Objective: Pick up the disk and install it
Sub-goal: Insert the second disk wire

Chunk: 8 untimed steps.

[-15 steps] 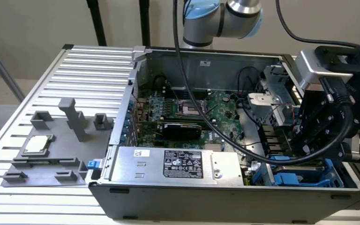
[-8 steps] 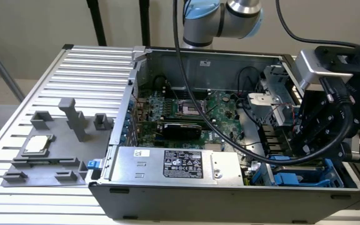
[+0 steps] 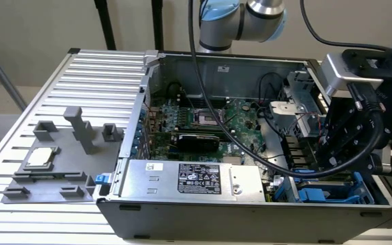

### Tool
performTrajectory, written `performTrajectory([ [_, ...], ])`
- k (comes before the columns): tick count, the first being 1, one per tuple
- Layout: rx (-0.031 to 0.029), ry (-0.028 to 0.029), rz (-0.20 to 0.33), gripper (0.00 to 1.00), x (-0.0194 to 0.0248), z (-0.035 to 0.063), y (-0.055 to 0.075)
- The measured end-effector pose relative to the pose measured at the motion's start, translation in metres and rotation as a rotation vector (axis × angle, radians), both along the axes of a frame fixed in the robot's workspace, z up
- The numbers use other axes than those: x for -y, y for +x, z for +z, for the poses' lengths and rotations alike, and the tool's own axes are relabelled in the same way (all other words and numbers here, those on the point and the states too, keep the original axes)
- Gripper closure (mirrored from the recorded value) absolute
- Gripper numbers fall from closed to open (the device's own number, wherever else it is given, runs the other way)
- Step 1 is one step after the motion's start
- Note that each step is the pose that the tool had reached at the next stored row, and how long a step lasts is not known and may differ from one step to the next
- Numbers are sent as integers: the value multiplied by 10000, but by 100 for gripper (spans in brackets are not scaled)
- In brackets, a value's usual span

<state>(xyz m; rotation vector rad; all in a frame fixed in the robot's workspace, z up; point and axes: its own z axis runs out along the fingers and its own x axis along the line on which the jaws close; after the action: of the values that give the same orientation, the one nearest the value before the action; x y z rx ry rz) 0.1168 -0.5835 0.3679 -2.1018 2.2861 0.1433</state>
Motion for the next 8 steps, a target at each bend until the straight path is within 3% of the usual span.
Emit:
performTrajectory([
  [5, 0, -5, 0, 76, -96, 63, 30],
  [8, 0, -6, 0, 76, -125, 83, 78],
])
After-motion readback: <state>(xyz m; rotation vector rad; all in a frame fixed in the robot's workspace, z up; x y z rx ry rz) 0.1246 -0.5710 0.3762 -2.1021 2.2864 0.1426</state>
